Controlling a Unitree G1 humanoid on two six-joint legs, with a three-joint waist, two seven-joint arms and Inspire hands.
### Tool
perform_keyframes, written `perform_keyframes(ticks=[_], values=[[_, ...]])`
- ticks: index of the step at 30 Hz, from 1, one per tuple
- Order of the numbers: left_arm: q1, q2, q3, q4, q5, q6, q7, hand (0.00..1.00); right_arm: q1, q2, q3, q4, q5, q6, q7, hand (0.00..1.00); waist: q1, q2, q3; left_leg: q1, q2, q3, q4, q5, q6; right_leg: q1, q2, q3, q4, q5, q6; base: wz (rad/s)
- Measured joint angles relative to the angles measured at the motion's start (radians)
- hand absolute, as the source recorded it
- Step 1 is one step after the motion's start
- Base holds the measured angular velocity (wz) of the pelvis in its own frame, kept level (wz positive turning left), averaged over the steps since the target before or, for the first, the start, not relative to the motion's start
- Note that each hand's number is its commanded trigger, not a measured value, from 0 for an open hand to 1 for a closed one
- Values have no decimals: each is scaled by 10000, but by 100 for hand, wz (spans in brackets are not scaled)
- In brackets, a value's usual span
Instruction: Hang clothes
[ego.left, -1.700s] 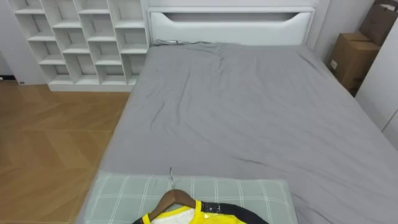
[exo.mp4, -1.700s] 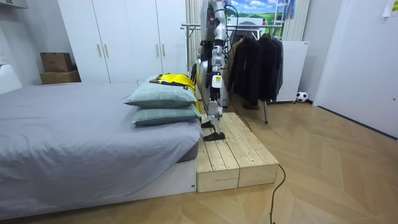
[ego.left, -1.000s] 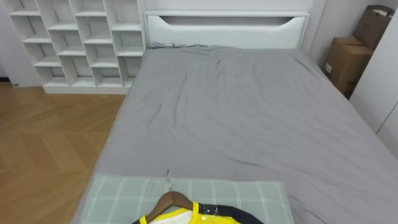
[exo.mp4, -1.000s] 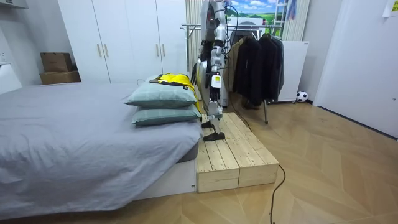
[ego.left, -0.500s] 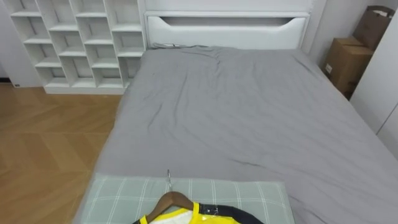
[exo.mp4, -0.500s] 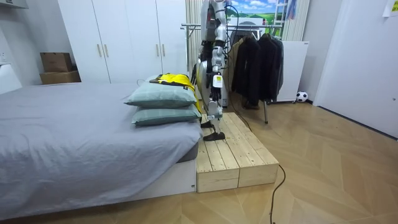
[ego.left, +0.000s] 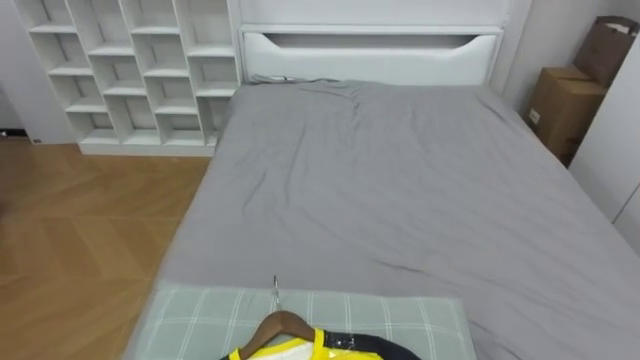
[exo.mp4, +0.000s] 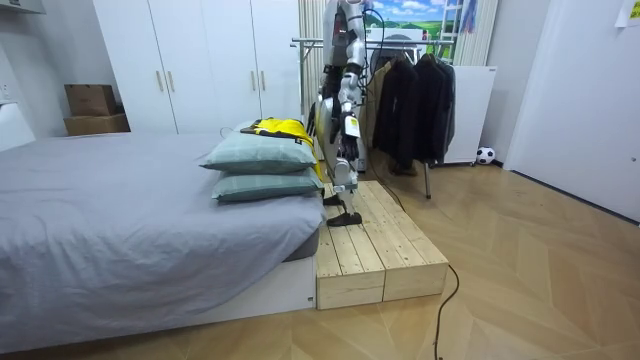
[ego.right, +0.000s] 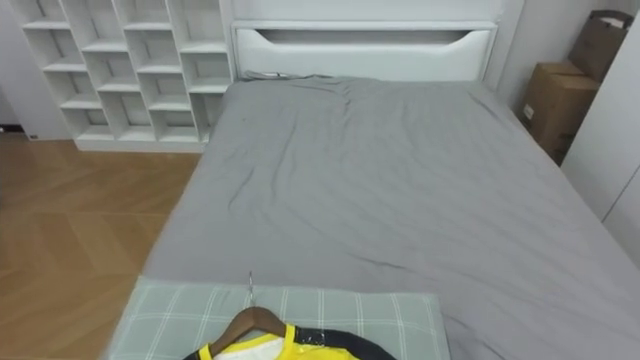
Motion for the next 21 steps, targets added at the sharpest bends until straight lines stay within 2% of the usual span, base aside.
perform_keyframes(ticks=[4,9,14,18,21], values=[[-122,115,4,-318,681,-221,523,0,68,-87,-9,-14,-11,-93,12,0,71,38,17,37,-3,-3,15,13,-14,60,3,-44,-5,0,0,1],[-112,94,-38,-326,1968,-447,976,0,83,-109,-230,-14,-392,-266,87,0,-15,102,34,37,-4,4,21,13,-15,69,1,-50,-4,0,-1,0],[-114,98,-282,-518,2661,-572,1304,0,31,-142,-223,4,-400,-317,56,0,-189,128,39,8,-7,-27,28,17,-21,56,-5,-91,-7,0,0,1],[-374,114,-234,-576,4164,-712,1433,0,40,-165,-228,20,-481,-427,-19,0,-220,191,23,7,-8,-30,24,18,-20,53,-2,-89,-11,0,0,0],[-396,116,-221,-1268,4951,-710,1585,0,-1,-173,-232,-15,-846,-433,-14,0,-238,161,27,-25,-14,-28,24,18,-21,33,-2,-98,-42,-7,3,0]])
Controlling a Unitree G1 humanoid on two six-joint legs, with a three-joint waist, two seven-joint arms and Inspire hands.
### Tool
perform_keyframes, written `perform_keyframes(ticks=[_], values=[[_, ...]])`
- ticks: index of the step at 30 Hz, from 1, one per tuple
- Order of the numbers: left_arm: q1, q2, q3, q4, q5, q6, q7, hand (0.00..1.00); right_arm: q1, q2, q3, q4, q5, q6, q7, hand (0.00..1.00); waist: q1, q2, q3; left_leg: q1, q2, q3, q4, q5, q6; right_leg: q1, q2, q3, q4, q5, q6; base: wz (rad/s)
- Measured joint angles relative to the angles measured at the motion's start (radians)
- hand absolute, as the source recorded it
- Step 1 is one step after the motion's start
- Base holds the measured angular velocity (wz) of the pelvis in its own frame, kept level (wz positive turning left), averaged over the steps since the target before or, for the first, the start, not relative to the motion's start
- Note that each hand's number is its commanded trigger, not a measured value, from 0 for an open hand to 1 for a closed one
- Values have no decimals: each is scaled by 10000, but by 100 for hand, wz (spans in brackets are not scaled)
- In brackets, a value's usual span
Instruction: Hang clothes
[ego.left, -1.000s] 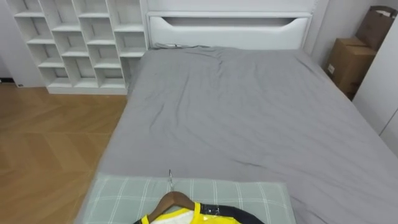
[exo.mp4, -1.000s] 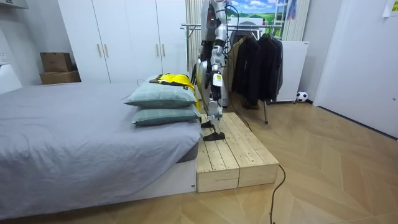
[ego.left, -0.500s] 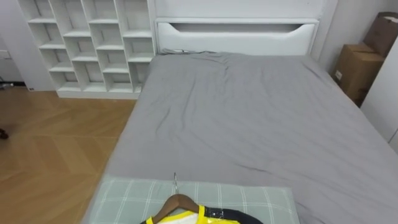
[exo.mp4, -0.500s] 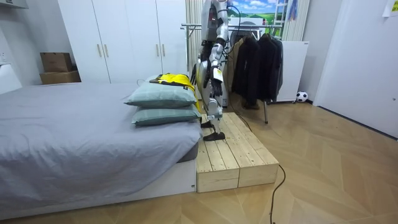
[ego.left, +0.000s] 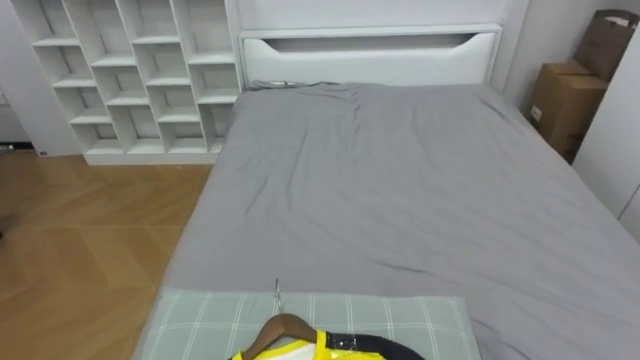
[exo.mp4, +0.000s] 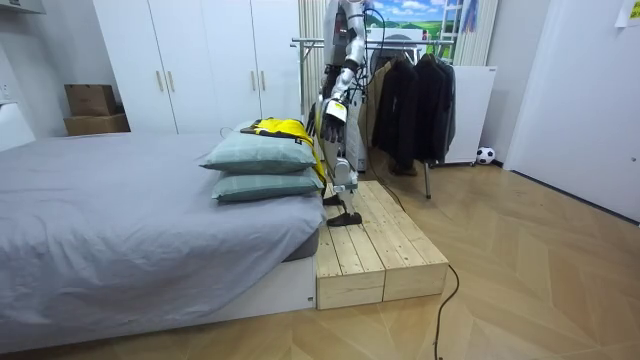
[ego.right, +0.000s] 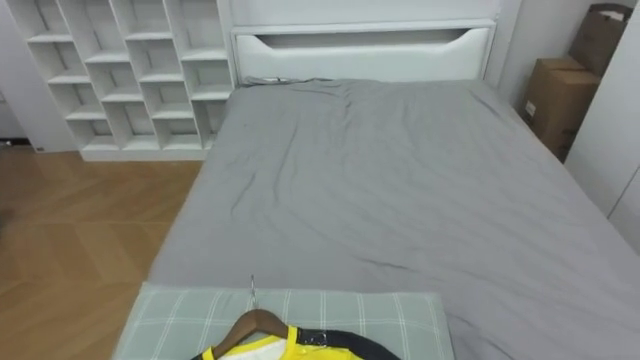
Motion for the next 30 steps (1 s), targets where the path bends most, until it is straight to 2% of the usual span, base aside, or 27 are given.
perform_keyframes(ticks=[4,7,13,17,19,22,30], values=[[-17,2,-152,-1483,1271,-37,388,0,-33,-7,-1,-3,-417,-78,-13,0,9,-42,-35,-14,-19,-17,4,4,1,53,-5,-31,-85,0,-1,0],[-56,19,-353,-1990,2210,-110,456,0,-33,-16,0,-2,-581,-208,-19,0,-61,-49,-35,-9,-25,-18,-19,4,2,62,-6,19,-102,0,-1,0],[-199,17,-530,-2076,3218,-166,625,0,-42,-16,0,7,-641,-403,13,0,-339,31,-69,-3,-21,-9,-49,3,1,38,-2,27,-126,0,-1,0],[-351,79,-823,-2378,3583,-170,638,0,-151,-21,2,116,-649,-403,37,0,-418,31,-60,-23,-24,-16,-42,3,2,21,-7,-1,-122,0,-1,0],[-405,186,-1013,-2591,4057,-233,605,0,-235,-29,4,231,-673,-461,74,0,-515,29,-30,-23,-23,-14,-41,3,2,20,-5,15,-122,0,-1,0],[-594,238,-1102,-2821,4776,-330,598,0,-255,-34,5,351,-659,-614,127,0,-515,35,-18,-20,-22,-11,-50,3,2,17,-5,32,-123,0,-1,0],[-687,300,-1627,-2823,6174,-369,453,0,-268,-46,26,377,-659,-644,128,0,-512,66,-26,-7,-19,26,-66,3,2,5,-5,34,-130,0,-1,0]])
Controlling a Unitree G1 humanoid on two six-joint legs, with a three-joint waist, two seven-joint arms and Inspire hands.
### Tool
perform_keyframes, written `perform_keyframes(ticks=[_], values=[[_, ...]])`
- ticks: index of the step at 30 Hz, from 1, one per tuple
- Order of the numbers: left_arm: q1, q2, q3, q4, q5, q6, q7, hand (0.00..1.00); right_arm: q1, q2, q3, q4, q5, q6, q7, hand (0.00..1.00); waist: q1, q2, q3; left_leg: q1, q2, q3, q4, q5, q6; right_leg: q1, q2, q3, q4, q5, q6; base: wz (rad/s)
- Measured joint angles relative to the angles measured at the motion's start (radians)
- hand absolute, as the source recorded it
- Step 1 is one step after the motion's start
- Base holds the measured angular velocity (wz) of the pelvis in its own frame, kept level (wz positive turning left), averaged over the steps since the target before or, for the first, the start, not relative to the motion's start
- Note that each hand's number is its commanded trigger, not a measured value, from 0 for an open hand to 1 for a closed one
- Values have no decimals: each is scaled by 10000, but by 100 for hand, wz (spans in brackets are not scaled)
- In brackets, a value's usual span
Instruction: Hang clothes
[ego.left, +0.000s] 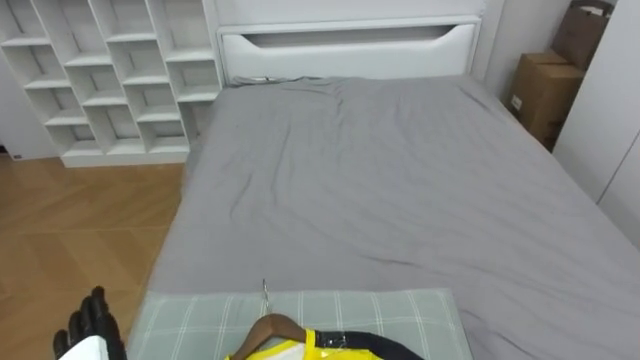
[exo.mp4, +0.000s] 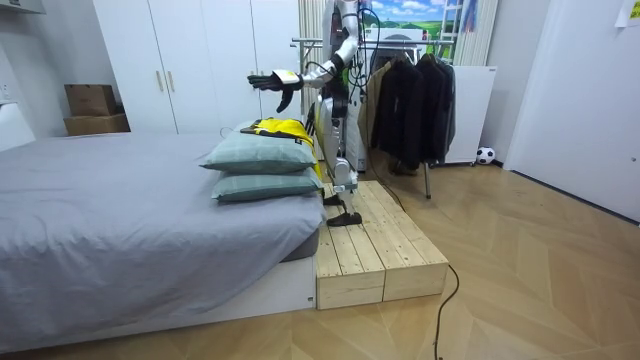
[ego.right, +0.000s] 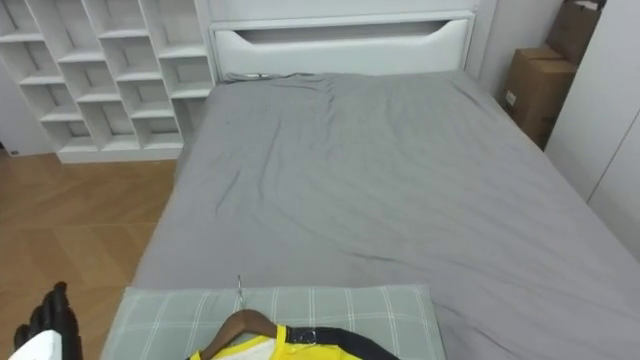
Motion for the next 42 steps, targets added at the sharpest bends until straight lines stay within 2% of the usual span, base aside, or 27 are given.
perform_keyframes(ticks=[8,20,27,33,42], values=[[-11,3,-386,-15,442,119,-123,0,-17,-105,37,14,-1,-3,56,0,-16,42,-26,-1,1,11,-3,0,0,-13,0,22,0,0,0,0],[-22,3,-645,-18,646,381,-487,0,-53,-163,70,24,-68,10,193,0,-44,-2,-6,-1,1,21,-16,0,0,-27,2,24,0,0,0,0],[-23,-3,-940,-18,641,387,-556,0,-81,-169,27,-22,-150,2,186,0,-285,-14,5,-2,3,44,-40,0,0,-29,3,43,-1,0,0,0],[-24,-8,-1037,-18,638,381,-735,0,-89,-181,-2,-12,-147,-5,199,0,-327,-3,-18,9,13,177,-81,3,4,-91,5,167,3,1,0,-6],[-60,-16,-1066,1,636,393,-1019,0,-157,-197,-8,30,-150,-10,195,0,-556,-76,17,16,17,227,-93,3,4,-110,6,271,4,1,0,-1]])
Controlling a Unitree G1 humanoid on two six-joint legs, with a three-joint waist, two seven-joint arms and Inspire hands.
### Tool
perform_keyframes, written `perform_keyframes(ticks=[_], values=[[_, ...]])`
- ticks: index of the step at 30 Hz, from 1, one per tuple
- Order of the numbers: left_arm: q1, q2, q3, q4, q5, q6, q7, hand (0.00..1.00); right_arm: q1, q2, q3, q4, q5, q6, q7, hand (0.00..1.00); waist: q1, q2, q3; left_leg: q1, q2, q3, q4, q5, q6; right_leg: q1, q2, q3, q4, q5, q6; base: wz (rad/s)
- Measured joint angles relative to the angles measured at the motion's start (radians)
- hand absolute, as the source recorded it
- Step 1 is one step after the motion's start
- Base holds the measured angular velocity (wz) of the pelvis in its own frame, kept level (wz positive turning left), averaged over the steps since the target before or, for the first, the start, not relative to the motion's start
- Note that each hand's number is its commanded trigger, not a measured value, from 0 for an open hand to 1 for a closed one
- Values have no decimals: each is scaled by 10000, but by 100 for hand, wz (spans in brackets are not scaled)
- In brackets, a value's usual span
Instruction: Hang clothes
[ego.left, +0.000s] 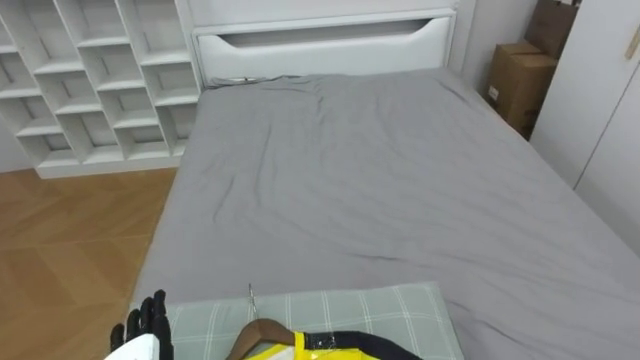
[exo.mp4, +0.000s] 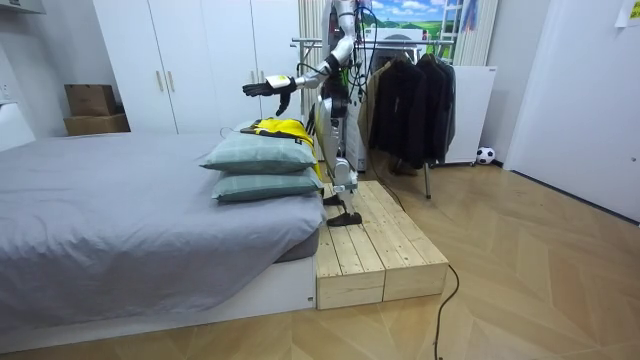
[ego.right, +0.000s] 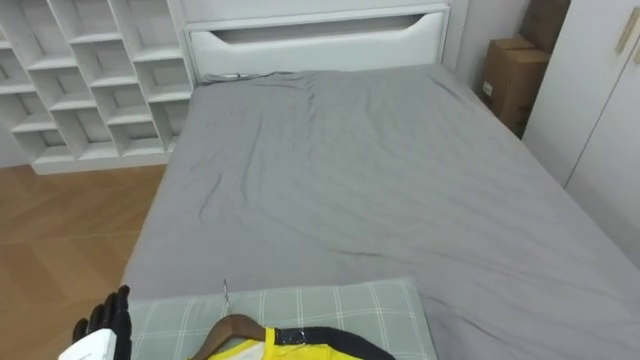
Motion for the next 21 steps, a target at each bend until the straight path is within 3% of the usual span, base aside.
perform_keyframes(ticks=[14,21], values=[[-544,3,-83,123,403,72,-568,0,-7,14,36,33,89,3,53,0,-5,-228,23,-171,16,44,-42,10,11,-237,10,55,10,1,-2,0],[-889,-68,-418,1492,377,277,-917,0,-18,43,65,31,145,9,55,0,-8,-273,7,-222,15,66,-57,11,12,-342,8,32,1,1,-2,0]])
